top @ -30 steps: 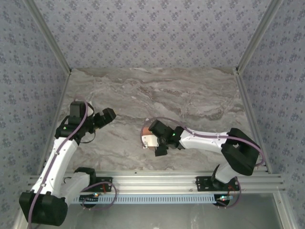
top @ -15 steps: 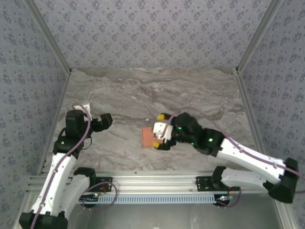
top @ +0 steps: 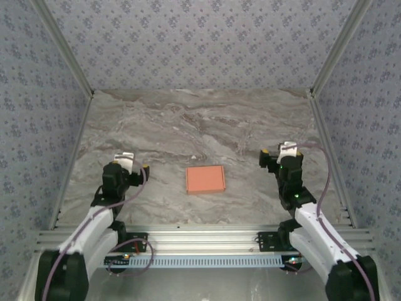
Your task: Fold the paper box
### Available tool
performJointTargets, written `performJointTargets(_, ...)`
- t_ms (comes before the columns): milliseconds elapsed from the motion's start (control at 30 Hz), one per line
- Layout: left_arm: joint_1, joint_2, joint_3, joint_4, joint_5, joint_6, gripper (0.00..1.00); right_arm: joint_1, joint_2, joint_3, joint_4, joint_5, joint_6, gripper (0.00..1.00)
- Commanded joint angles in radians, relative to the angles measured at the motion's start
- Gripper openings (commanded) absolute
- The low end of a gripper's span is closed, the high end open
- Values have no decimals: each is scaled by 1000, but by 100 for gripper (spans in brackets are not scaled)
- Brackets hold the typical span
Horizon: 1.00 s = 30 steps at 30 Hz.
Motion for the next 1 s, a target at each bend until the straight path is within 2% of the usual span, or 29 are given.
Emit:
performJointTargets(0,18,196,61,285,75,78,99,-77,69,-16,205,-98,-21,100)
performJointTargets(67,19,306,119,324,104,76,99,-86,147,-21,279,-173,-155,100)
performJointTargets(167,30,410,145,433,59,34,99,-100,286,0,344,-192,-215,100)
performJointTargets(300,46,478,212,398,73,64,99,-125,488,-22,590,-223,-202,100)
performJointTargets(367,68,541,171,549,46,45,99,-133,555,12,621,-254,-243,100)
performJointTargets(400,100,545,168,558,46,8,99,-144,595,27,634,-256,-241,100)
performJointTargets(433,133,559,171,563,87,-19,99,-166,618,47,614,-257,-219,100)
performJointTargets(500,168,680,182,684,135,-49,99,-221,675,34,690,-318,-169,100)
performJointTargets(567,168,633,186,589,131,-44,99,-251,731,18,775,-338,-135,100)
performJointTargets(600,169,673,177,682,133,-53,99,-254,769,18,819,-332,-131,100)
performJointTargets(633,176,668,180,673,123,-64,99,-254,766,33,783,-329,-131,100)
performJointTargets(667,180,648,205,581,126,-61,99,-258,747,54,706,-335,-131,100)
performJointTargets(733,172,660,219,573,127,-53,99,-257,760,27,776,-337,-129,100)
performJointTargets(967,170,659,223,565,109,-55,99,-259,766,102,646,-305,-111,100)
